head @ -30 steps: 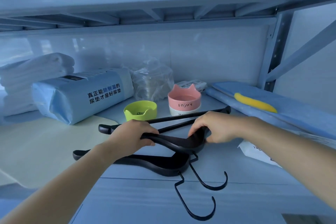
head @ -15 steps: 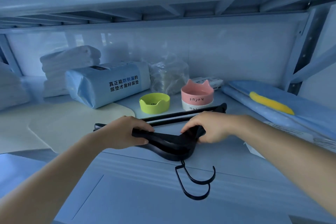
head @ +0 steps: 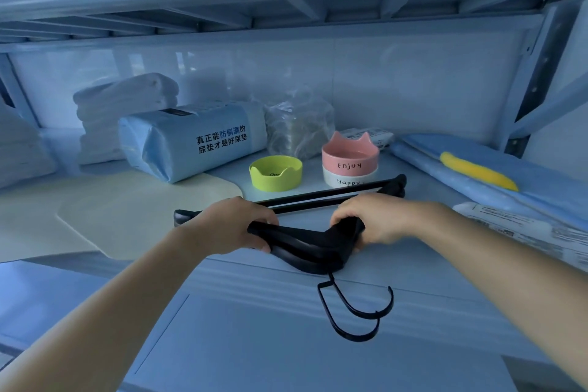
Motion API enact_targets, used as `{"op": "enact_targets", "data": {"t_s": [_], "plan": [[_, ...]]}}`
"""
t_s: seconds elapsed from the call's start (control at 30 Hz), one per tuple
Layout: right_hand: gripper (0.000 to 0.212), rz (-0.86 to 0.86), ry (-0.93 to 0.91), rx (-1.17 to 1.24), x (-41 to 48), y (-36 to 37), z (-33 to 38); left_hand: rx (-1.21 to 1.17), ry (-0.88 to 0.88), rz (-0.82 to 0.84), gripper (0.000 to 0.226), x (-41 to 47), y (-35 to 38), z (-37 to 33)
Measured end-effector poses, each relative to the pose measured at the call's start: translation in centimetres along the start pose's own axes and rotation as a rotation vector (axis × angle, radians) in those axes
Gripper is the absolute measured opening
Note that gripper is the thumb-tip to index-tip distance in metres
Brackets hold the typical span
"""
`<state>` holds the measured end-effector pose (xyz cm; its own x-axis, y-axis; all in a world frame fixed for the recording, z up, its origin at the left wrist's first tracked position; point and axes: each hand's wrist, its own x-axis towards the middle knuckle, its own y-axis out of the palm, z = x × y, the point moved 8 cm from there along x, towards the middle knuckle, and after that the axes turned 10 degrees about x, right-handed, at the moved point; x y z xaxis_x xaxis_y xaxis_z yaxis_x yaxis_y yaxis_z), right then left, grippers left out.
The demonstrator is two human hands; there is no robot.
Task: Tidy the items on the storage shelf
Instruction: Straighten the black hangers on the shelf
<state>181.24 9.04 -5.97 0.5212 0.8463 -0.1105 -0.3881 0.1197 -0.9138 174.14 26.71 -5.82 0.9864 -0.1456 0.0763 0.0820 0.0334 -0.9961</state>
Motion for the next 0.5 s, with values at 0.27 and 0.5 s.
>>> {"op": "enact_targets", "data": {"t_s": [0.27, 0.5], "plan": [[0.031, -0.068, 0.058, -0.004, -1.2, -0.2, 0.9, 0.105, 0.156, -0.009, 0.022, 0.4, -1.2, -0.6], [0.033, -0.108, 0.133, 0.014, -0.3, 0.3, 2.7, 0.101, 0.159, 0.030, 0.025, 2.1, -1.5, 1.8]]}}
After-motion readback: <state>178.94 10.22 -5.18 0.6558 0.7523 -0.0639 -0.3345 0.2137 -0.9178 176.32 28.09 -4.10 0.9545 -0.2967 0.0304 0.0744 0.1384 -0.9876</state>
